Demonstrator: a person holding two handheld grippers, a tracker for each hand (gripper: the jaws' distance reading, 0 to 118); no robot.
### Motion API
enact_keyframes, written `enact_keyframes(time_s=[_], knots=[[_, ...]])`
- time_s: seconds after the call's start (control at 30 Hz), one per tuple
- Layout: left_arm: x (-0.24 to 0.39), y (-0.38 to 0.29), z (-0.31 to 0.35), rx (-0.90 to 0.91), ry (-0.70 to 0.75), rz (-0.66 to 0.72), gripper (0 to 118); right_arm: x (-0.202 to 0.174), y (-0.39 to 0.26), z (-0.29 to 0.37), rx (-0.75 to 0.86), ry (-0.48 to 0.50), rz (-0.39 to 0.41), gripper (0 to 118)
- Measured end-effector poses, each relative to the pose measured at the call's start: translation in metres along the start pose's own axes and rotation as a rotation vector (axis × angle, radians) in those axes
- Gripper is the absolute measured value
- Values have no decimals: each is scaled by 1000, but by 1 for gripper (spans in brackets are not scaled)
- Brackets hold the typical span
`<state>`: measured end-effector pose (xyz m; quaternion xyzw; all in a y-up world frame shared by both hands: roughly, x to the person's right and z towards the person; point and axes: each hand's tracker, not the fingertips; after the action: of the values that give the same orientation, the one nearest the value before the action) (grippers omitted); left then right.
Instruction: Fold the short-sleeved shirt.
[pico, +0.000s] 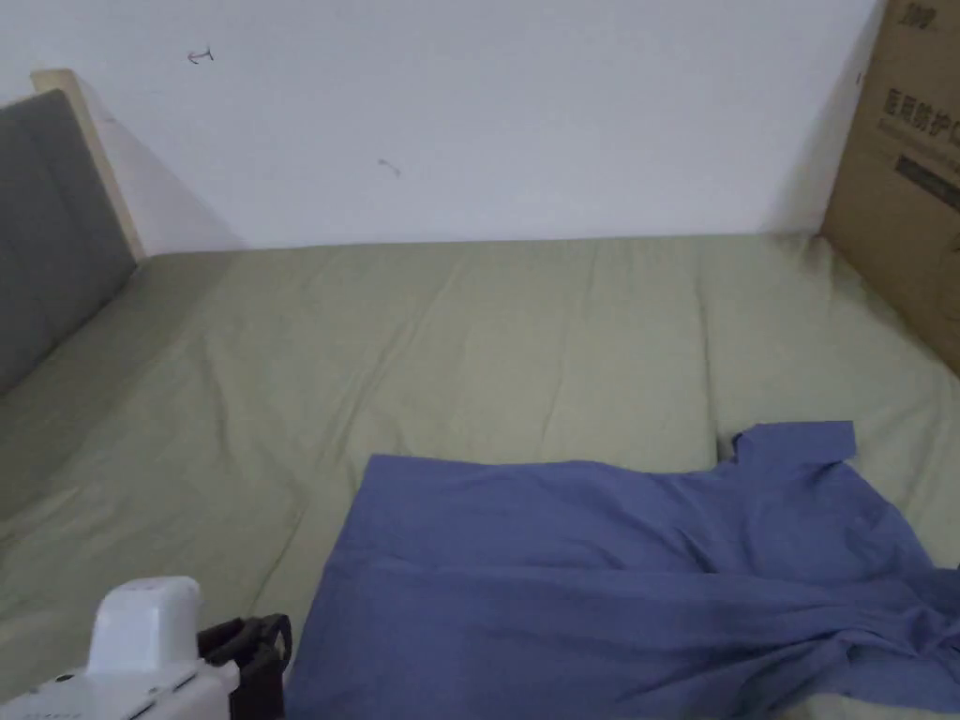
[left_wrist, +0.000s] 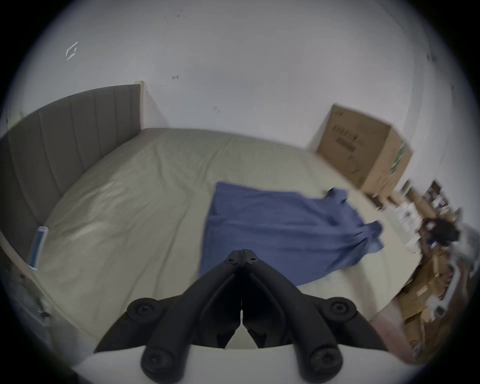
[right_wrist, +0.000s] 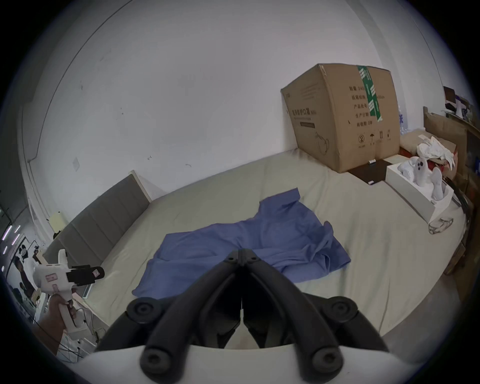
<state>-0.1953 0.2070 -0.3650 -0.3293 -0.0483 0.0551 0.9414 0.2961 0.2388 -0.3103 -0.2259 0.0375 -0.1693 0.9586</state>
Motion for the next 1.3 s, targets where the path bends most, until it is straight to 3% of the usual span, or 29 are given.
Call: enact_keyframes(time_s=[0.07,0.1,0.13,0.2,0.23,0.27,0.43,0.5,0.57,0.63,0.7,0.77,0.83,0.9,0.93,0.97,1.03,1.07,1.17,1.3], knots=[[-10,7,-33,-132,35,-26,0,-1,-1,-3,-33,-33,1,0],[-17,4,-49,-154,48,-13,8,0,0,-3,-44,-28,-6,0],[-24,2,-63,-172,47,6,37,0,-1,-2,-48,-21,-13,0],[-35,-4,-95,-258,67,42,110,-3,-1,-1,-57,-11,-20,0],[-39,-10,-111,-315,90,54,115,-2,1,2,-67,-9,-17,0],[-44,-11,-121,-260,83,60,109,-4,1,3,-73,-12,-7,0],[-46,-27,-172,-394,141,76,115,-4,3,7,-92,-26,30,0],[-28,-37,-179,-419,154,0,118,0,3,5,-101,-37,36,0],[-21,-37,-178,-375,170,-61,113,4,3,-1,-110,-54,34,0],[-12,-41,-161,-319,129,-20,100,17,3,-6,-100,-62,5,0],[-2,-44,-150,-254,103,-64,90,35,5,-16,-92,-99,-40,0],[7,-48,-140,-243,81,-130,47,69,6,-34,-109,-196,-66,0],[11,-46,-138,-237,116,-164,7,98,7,-56,-165,-285,-35,0],[6,-39,-133,-241,91,-123,6,122,8,-79,-261,-315,13,0],[3,-36,-131,-246,74,-83,5,134,8,-90,-317,-297,36,9],[0,-33,-128,-247,52,-41,5,144,6,-101,-355,-256,48,33],[1,-24,-113,-220,14,-12,4,155,2,-122,-432,-260,32,110],[3,-21,-107,-207,20,-23,4,161,1,-133,-463,-256,23,118],[12,-8,-96,-185,19,-62,4,173,-1,-167,-452,-291,18,118],[21,5,-92,-176,6,-70,4,188,-2,-207,-619,-395,94,118]])
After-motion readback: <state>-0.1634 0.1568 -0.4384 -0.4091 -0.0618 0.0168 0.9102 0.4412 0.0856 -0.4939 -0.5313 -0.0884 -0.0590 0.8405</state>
